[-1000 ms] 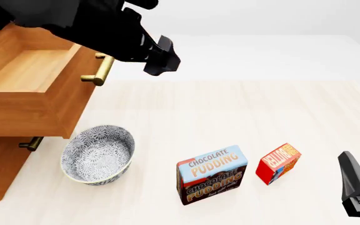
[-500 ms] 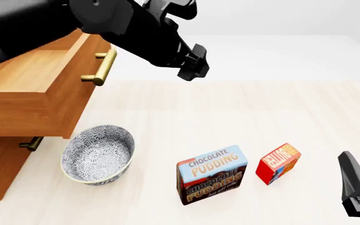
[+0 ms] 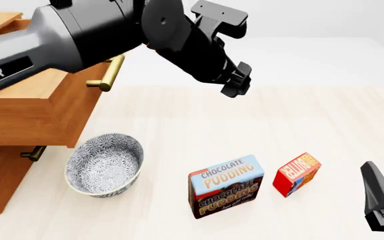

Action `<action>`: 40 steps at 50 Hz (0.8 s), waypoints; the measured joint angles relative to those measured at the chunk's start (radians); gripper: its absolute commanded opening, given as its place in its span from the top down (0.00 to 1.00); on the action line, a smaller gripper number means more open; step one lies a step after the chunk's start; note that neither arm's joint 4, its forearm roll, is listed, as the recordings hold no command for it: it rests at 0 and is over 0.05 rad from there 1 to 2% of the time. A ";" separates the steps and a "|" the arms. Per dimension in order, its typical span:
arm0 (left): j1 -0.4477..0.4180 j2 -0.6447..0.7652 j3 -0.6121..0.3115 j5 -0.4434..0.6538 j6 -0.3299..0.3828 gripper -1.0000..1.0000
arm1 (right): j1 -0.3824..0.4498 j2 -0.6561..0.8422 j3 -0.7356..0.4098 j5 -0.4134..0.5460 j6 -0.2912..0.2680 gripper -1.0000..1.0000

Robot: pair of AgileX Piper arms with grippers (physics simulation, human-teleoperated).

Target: Put the butter at the back in the top drawer of the cabinet and close it.

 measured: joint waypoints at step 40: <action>-0.111 0.255 -0.206 0.042 -0.051 0.00 | 0.000 0.000 0.000 0.000 0.000 0.00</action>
